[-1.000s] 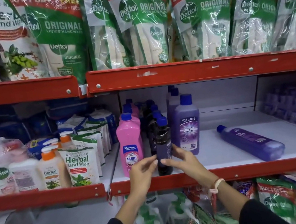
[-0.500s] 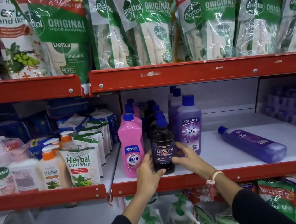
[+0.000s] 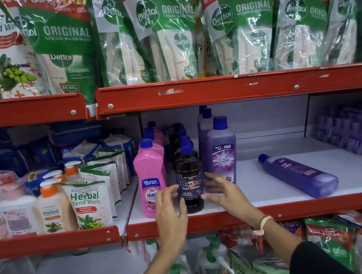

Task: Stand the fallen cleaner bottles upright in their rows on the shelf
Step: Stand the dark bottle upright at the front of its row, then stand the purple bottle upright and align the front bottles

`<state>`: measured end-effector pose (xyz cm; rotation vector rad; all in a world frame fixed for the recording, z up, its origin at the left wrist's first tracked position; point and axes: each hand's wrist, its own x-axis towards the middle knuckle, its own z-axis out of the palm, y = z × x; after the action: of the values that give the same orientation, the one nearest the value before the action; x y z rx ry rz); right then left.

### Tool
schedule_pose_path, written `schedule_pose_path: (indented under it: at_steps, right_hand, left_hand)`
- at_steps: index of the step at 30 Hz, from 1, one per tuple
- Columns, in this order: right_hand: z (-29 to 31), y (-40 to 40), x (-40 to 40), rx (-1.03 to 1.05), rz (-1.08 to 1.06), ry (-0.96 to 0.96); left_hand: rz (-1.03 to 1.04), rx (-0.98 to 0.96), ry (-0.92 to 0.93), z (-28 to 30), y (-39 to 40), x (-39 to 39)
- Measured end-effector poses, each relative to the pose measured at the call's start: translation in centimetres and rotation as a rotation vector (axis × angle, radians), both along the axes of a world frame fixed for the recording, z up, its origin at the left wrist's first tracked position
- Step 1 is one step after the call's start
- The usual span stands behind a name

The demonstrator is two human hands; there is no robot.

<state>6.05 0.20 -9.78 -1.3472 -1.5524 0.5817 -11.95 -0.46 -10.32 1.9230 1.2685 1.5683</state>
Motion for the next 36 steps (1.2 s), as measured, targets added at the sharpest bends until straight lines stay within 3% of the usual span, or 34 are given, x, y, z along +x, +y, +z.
schedule_pose_path:
  at_steps: [3, 7, 14, 19, 25, 28, 32, 36]
  right_hand:
    - [0.9, -1.0, 2.6, 0.017, -0.036, -0.013]
    - [2.1, -2.1, 7.3, 0.012, -0.124, -0.086]
    - [3.6, -4.0, 20.1, -0.016, -0.44, -0.298]
    - [4.2, -2.9, 27.1, -0.292, -0.56, -0.441]
    - [4.6, -1.0, 30.6, -0.565, -0.441, -0.12]
    - [3.7, -1.1, 31.2, -0.614, -0.395, 0.105]
    - [3.1, -1.0, 30.2, -0.535, -0.343, 0.224]
    - [2.9, -2.3, 28.4, -0.407, -0.305, 0.333]
  left_hand:
    - [-0.076, 0.096, 0.044, 0.8, -0.6, 2.2]
    - [-0.207, 0.038, 0.094, 1.4, -0.1, 6.8]
    - [-0.384, -0.214, 0.193, 1.6, 1.5, 20.8]
    - [-0.368, -0.467, 0.254, 2.0, 3.4, 29.0]
    - [-0.394, -0.736, 0.172, 1.6, 5.2, 33.3]
    - [-0.403, -0.795, 0.019, 0.9, 5.7, 34.0]
    - [-0.49, -0.888, -0.204, 0.9, 5.7, 33.2]
    - [-0.558, -0.81, -0.343, 1.1, 4.9, 31.1]
